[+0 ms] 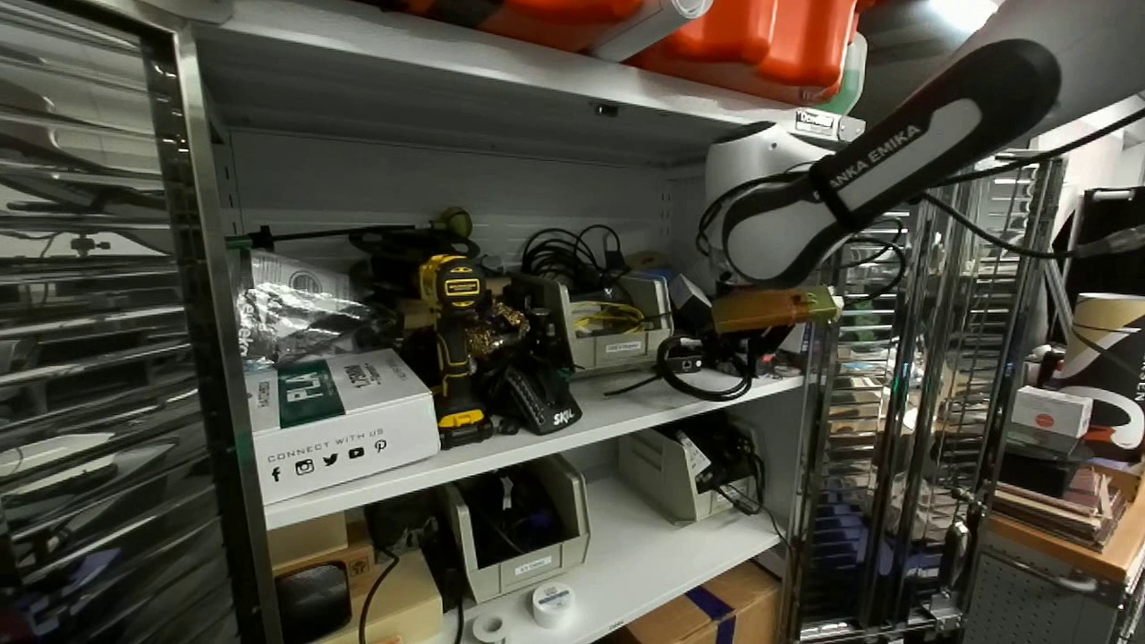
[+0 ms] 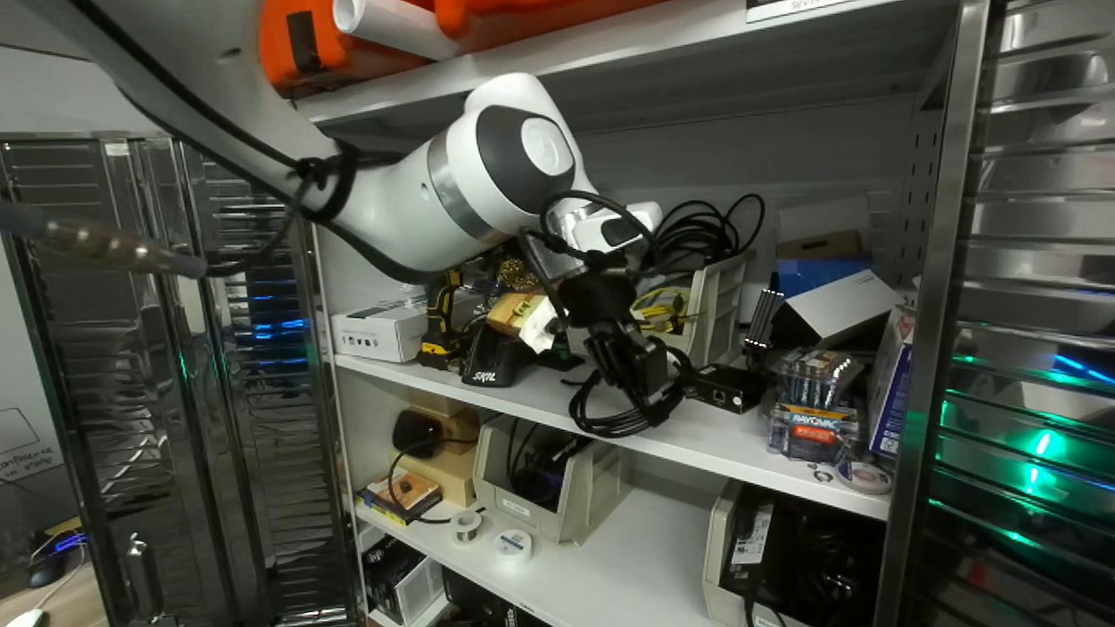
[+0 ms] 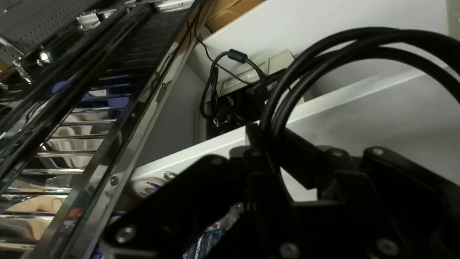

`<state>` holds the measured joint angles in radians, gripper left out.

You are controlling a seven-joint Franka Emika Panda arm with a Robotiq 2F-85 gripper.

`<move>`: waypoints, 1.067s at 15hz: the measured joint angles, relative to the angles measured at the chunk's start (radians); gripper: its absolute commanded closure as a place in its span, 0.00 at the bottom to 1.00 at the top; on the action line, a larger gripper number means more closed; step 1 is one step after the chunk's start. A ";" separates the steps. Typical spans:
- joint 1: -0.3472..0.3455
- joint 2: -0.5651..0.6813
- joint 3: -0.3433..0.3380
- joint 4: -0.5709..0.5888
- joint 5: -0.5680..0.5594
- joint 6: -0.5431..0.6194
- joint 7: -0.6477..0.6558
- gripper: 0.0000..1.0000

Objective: Put the black cable in the compartment.

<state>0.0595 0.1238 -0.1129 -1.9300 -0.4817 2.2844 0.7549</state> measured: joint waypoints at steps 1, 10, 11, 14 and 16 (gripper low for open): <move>0.000 -0.031 0.000 -0.039 -0.038 0.040 0.044 0.96; -0.005 -0.071 0.009 -0.105 -0.448 0.354 0.522 0.96; 0.000 -0.066 0.010 -0.086 -0.474 0.364 0.562 0.96; 0.019 -0.042 0.013 -0.006 -0.537 0.370 0.657 0.96; 0.027 -0.014 0.013 0.049 -0.566 0.369 0.698 0.96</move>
<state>0.0868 0.1101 -0.1000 -1.8809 -1.0475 2.6539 1.4527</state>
